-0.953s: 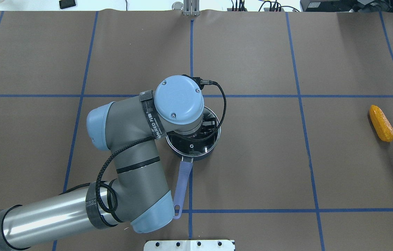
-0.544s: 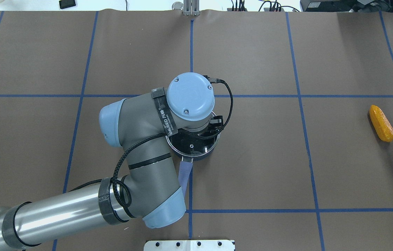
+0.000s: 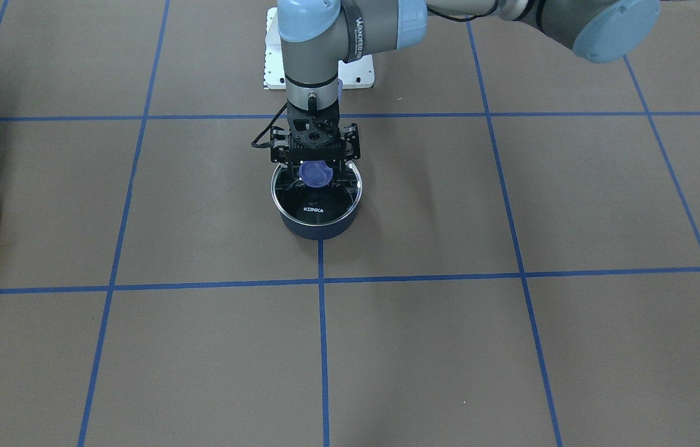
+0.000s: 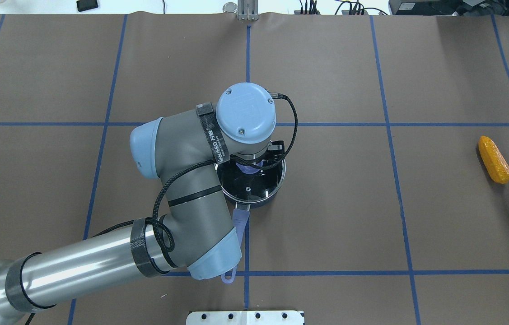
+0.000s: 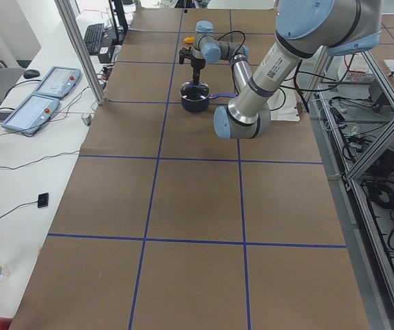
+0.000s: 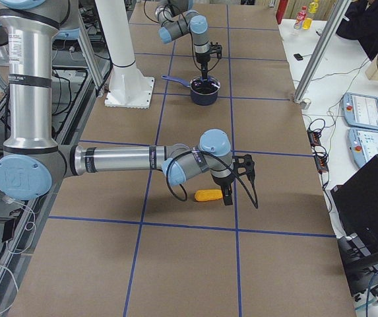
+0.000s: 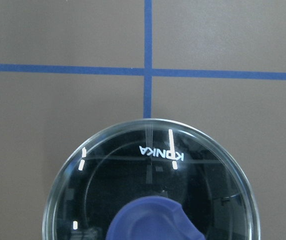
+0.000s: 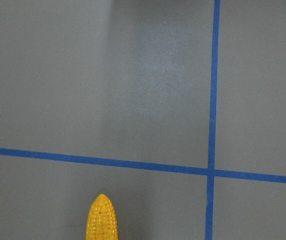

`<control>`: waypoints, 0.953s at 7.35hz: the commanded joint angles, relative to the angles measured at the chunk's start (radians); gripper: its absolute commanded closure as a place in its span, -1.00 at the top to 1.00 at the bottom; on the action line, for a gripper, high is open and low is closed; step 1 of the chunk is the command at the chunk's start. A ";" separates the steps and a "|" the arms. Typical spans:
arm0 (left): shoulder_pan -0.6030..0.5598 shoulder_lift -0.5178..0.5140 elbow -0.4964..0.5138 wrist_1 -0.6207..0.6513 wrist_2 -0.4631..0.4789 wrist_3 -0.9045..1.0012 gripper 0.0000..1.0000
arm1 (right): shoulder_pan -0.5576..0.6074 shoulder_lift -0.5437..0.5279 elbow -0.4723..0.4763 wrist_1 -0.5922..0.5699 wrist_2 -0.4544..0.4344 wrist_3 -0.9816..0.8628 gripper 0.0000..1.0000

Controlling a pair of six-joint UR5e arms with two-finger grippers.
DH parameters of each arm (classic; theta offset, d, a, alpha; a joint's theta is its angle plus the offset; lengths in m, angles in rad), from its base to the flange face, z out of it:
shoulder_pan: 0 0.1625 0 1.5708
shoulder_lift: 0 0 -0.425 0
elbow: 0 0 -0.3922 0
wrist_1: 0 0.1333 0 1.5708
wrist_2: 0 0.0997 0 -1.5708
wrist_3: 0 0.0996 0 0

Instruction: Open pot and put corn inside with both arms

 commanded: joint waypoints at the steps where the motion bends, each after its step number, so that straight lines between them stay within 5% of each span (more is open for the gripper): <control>1: -0.004 0.001 0.011 -0.009 0.000 0.002 0.96 | 0.000 0.000 0.000 0.000 -0.001 -0.001 1.00; 7: 0.006 0.007 0.023 -0.062 0.000 -0.011 0.89 | -0.002 -0.002 -0.003 -0.002 -0.001 0.001 1.00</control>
